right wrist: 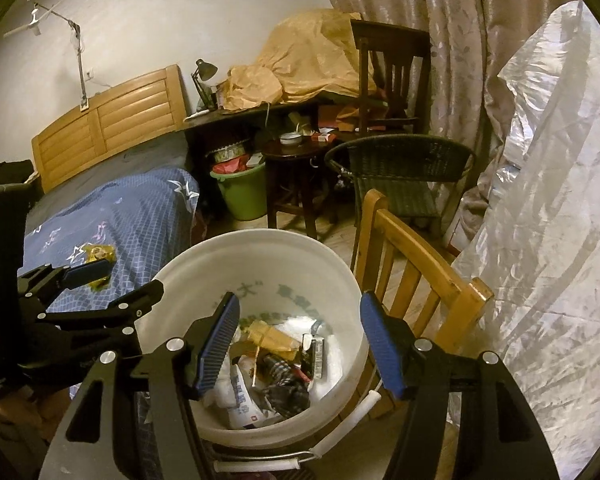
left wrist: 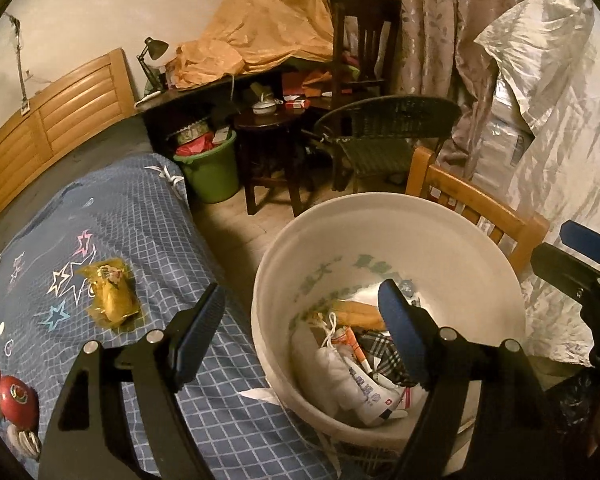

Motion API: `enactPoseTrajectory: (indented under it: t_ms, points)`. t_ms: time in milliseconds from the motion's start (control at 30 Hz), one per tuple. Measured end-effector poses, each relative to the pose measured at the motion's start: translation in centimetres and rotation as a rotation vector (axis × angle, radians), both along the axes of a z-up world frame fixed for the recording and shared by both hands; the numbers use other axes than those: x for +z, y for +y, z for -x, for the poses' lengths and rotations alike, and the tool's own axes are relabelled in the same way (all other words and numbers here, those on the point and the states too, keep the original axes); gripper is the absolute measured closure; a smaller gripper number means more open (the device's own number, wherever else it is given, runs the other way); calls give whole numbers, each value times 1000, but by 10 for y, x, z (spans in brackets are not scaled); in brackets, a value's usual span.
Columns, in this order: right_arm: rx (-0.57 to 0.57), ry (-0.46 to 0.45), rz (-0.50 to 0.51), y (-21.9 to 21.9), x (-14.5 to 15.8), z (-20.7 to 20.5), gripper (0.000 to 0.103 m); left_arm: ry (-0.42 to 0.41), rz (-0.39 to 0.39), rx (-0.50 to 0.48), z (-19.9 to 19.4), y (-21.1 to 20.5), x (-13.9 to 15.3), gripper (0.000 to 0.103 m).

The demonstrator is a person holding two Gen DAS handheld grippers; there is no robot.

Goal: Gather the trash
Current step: 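Move both open tools back over the trash on the bed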

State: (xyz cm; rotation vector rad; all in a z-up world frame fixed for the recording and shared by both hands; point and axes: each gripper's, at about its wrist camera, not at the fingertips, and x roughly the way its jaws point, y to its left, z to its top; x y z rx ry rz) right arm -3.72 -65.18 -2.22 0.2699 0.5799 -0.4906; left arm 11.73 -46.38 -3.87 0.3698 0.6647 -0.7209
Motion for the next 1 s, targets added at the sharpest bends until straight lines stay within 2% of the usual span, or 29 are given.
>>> enactPoseTrajectory:
  t_ms: [233,300,567,933,1000]
  points:
    - [-27,-45,46,19,5,9,39,-30,35,35,4,23,8,27]
    - [-40,-67,69,28,7,13,38,-55,54,62,6,35,13,24]
    - [-45,-169,148,83,19,22,25,-124,101,171,10,88,34,17]
    - [61,-213,221,183,33,7,6,-178,146,294,15,176,56,13]
    - [80,-217,240,203,35,3,5,-178,156,325,15,197,57,12]
